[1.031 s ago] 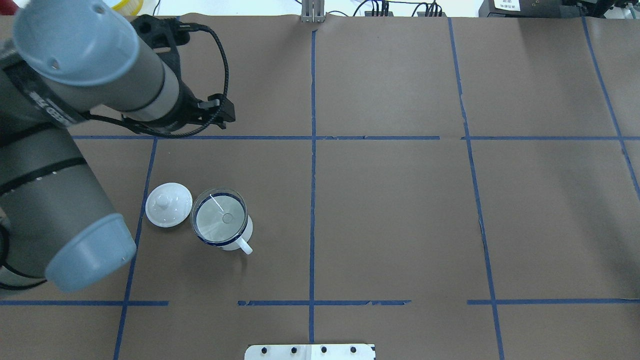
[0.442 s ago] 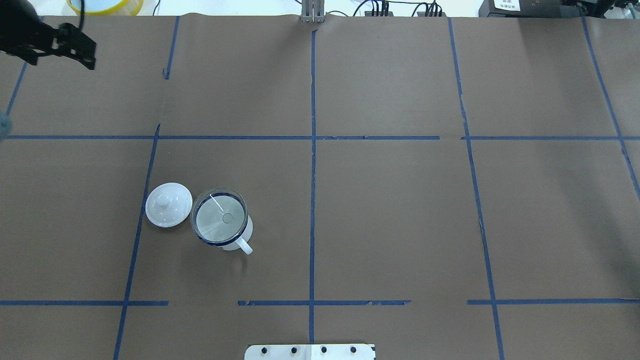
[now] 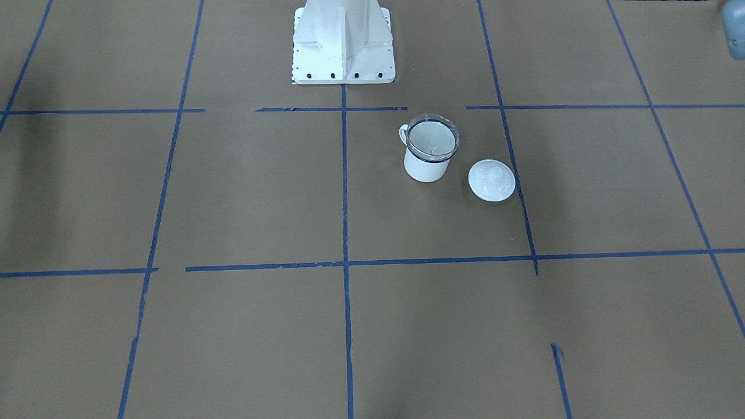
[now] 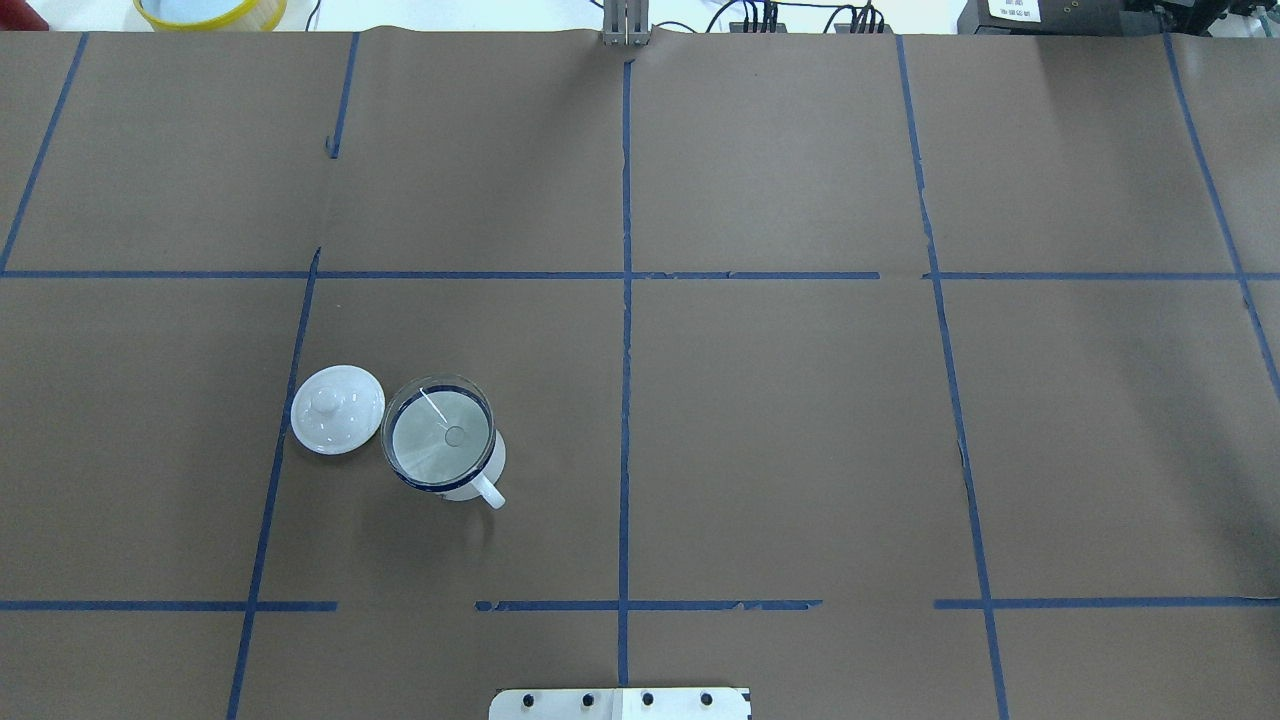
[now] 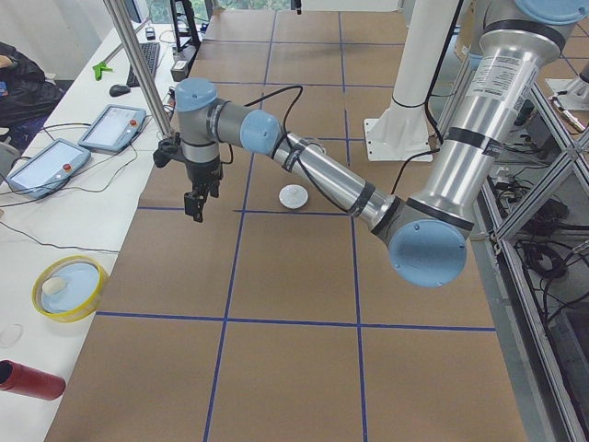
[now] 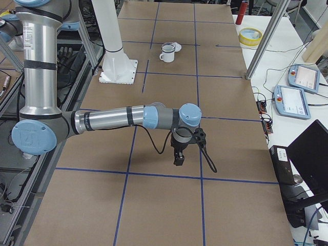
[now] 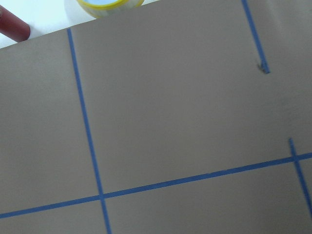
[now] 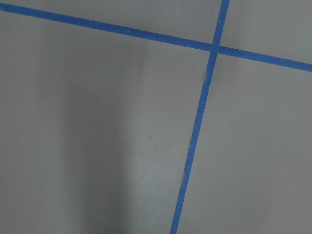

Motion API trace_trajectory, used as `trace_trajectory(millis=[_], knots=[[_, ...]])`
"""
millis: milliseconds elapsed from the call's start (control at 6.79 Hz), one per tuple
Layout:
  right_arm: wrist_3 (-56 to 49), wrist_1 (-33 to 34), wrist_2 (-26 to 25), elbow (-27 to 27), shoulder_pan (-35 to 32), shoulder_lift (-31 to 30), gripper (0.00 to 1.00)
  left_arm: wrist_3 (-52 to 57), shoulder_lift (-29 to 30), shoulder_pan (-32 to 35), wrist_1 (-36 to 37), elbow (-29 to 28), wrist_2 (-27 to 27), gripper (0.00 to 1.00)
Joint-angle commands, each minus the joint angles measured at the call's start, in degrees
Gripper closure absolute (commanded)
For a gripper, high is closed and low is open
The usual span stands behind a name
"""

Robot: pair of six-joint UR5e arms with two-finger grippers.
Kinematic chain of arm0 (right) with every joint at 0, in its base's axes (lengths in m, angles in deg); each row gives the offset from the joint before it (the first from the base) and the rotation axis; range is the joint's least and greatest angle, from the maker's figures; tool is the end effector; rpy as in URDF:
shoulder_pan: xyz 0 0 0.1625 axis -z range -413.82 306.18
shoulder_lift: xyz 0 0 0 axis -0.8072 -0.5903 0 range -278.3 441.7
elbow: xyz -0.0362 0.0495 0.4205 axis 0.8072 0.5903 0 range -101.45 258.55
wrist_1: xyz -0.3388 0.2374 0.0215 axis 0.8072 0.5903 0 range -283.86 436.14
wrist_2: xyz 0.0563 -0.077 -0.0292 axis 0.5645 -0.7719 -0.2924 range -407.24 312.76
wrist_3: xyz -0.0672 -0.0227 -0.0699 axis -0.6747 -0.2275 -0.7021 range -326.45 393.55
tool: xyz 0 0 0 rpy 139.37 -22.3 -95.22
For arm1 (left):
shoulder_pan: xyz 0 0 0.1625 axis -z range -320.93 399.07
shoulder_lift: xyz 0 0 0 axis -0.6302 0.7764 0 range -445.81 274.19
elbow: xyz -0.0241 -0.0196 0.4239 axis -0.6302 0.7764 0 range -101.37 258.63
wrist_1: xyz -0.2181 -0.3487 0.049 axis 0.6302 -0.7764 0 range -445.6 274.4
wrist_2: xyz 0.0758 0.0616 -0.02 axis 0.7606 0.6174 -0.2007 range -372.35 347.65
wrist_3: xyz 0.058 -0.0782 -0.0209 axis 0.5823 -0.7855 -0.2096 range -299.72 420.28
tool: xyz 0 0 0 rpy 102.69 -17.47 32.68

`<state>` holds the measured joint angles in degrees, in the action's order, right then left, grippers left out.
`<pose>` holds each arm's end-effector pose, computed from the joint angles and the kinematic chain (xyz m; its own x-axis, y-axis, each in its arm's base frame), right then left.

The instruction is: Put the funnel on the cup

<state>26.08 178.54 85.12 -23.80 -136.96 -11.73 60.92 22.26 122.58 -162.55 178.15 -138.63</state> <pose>0.0112 -0.4618 0.6054 0.7167 -0.1763 0.6747 0.2143 0.9764 0.0275 -0.0065 -0.6007 0.4377 0.7830 0.2495 -0.5698 -0.1182 0.9590 0.2574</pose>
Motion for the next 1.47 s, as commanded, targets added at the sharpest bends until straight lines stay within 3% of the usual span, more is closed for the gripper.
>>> trace_trajectory(millis=[0,147,442,736,1326], knots=[[0.0,0.0,0.0,0.1,0.0,0.0,0.0,3.4,-8.3,1.8,-9.0,-3.9,-4.0,0.0],[0.0,0.0,0.0,0.1,0.0,0.0,0.0,3.4,-10.6,1.9,-14.1,-8.4,-8.2,0.0],[0.0,0.0,0.0,0.0,0.0,0.1,0.0,3.4,-11.8,2.9,-18.9,-12.9,-8.6,0.0],[0.0,0.0,0.0,0.1,0.0,0.0,0.0,3.3,-11.8,3.5,-18.2,-12.9,-12.3,0.0],[0.0,0.0,0.0,0.0,0.0,0.1,0.0,3.3,-13.8,6.3,-18.2,-11.1,-12.2,0.0]])
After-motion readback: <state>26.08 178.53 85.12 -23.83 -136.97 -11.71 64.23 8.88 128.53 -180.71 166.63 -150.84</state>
